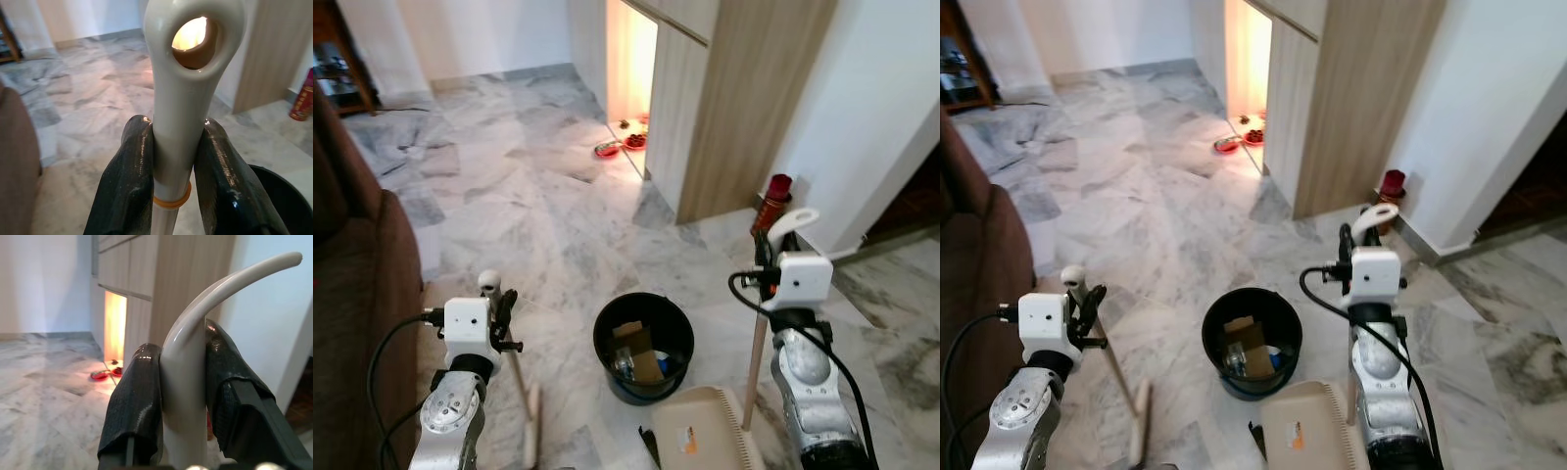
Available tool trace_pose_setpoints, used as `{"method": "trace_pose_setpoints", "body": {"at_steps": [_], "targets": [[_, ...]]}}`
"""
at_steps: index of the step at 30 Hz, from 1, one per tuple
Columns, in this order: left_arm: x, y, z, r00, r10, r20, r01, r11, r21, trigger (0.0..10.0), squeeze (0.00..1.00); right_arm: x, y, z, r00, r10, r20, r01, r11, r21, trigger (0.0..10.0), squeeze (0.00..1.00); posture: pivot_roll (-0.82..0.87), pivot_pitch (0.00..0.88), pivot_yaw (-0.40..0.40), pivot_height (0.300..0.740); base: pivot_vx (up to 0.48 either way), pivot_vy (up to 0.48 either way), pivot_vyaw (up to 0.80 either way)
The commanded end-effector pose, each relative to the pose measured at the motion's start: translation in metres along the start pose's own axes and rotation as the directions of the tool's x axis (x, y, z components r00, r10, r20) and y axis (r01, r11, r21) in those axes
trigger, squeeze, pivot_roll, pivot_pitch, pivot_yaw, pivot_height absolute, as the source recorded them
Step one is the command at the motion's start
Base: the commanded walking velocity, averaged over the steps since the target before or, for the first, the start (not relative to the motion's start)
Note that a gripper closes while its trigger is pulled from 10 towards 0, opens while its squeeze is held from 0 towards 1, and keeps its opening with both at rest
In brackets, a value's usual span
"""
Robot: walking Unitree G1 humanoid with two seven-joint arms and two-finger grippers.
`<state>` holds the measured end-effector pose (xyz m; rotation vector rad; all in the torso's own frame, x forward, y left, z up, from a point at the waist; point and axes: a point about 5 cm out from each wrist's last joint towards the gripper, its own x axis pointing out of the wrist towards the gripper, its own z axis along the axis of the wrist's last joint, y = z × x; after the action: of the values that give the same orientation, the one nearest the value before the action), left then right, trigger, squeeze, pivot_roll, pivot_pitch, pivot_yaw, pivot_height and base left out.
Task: Sweep floor
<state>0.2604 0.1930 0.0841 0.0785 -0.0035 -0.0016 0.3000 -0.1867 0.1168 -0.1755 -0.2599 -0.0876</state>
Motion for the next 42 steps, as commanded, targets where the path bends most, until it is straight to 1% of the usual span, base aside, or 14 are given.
{"method": "trace_pose_setpoints", "body": {"at_steps": [1,7,14,19,30,35,37,42], "targets": [[0.002,-0.004,0.01,0.999,-0.021,0.047,0.021,1.0,-0.013,10.0,0.0,0.005,-0.002,0.01,0.999,-0.011,0.053,0.012,1.0,-0.003,10.0,0.0,0.03,0.0,-0.038,0.74,0.0,0.0,0.0],[0.002,-0.004,0.009,0.999,-0.021,0.042,0.022,1.0,-0.018,10.0,0.0,0.006,-0.002,0.01,0.999,-0.017,0.049,0.017,1.0,-0.01,10.0,0.0,0.04,0.0,-0.042,0.74,0.0,0.0,0.0],[0.002,-0.005,0.009,0.999,-0.026,0.045,0.027,0.999,-0.028,10.0,0.0,0.009,-0.003,0.007,0.999,-0.038,0.023,0.038,0.999,-0.01,10.0,0.0,0.04,0.0,-0.041,0.74,-0.28,0.0,0.0],[0.002,-0.006,0.009,0.999,-0.025,0.045,0.026,0.999,-0.025,10.0,0.0,0.01,-0.003,0.007,0.999,-0.036,0.023,0.036,0.999,-0.009,10.0,0.0,0.04,0.0,-0.041,0.74,-0.287,0.0,-0.37],[0.003,-0.004,0.009,0.999,-0.02,0.04,0.021,1.0,-0.021,10.0,0.0,0.011,0.0,0.006,0.999,-0.033,0.017,0.033,0.999,-0.004,10.0,0.0,0.04,0.0,-0.043,0.74,0.0,0.0,0.0],[0.004,-0.005,0.009,0.999,-0.021,0.04,0.022,0.999,-0.023,10.0,0.0,0.012,0.001,0.005,0.999,-0.029,0.012,0.029,1.0,0.006,10.0,0.0,0.04,0.0,-0.044,0.74,0.0,0.0,-0.63],[0.004,-0.005,0.009,0.999,-0.023,0.037,0.024,0.999,-0.022,10.0,0.0,0.012,0.002,0.005,1.0,-0.026,0.015,0.026,1.0,-0.002,10.0,0.0,0.04,0.0,-0.043,0.74,0.0,0.0,0.0],[0.004,-0.006,0.009,0.999,-0.027,0.033,0.028,0.999,-0.025,10.0,0.0,0.012,0.002,0.0,0.999,-0.04,-0.016,0.04,0.999,-0.027,10.0,0.0,0.04,0.0,-0.043,0.74,0.0,0.0,0.0]]}}
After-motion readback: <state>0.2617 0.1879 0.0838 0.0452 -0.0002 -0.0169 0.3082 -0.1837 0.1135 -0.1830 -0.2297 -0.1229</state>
